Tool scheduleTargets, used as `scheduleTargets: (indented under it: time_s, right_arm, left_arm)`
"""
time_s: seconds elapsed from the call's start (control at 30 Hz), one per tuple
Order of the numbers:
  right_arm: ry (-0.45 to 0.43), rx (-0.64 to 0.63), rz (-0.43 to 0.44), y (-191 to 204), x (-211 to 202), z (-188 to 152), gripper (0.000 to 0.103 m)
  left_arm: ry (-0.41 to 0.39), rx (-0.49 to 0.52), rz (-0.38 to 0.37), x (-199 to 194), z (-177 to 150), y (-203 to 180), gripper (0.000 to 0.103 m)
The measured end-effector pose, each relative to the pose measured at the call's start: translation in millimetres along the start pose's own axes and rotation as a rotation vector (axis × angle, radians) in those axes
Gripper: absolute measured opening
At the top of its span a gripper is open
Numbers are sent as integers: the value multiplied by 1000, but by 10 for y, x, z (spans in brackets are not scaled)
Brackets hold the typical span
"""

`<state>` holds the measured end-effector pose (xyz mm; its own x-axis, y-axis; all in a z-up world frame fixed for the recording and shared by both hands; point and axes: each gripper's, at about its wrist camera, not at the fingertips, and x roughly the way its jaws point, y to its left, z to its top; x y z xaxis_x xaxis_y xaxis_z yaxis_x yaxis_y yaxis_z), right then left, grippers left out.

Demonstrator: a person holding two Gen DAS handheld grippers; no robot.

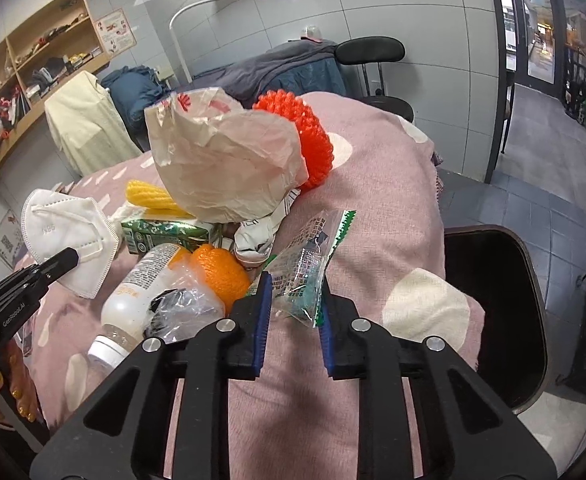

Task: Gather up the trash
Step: 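Reach the left gripper to the white face mask and close on it, then carry the mask with the left gripper over the brown bin and release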

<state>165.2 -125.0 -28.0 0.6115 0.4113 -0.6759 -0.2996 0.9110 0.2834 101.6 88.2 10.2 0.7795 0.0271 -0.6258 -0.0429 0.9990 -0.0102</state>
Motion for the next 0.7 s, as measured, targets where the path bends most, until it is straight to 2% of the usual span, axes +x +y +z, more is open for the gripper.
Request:
scheduleTargets:
  time_s: [0.17, 0.47, 0.6, 0.7]
  right_arm:
    - [-61, 18, -1, -95, -258, -30, 22]
    - [-180, 78, -141, -594, -753, -89, 22]
    - [-172, 146, -259, -1002, -789, -151, 22]
    - [-117, 192, -331, -1328, -653, -215, 22]
  left_arm:
    - [-50, 16, -39, -163, 115, -143, 4]
    - [-111, 84, -181, -290, 312, -651, 4]
    - [-111, 118, -255, -257, 377, -917, 4]
    - [-115, 158, -292, -214, 397, -1136, 4]
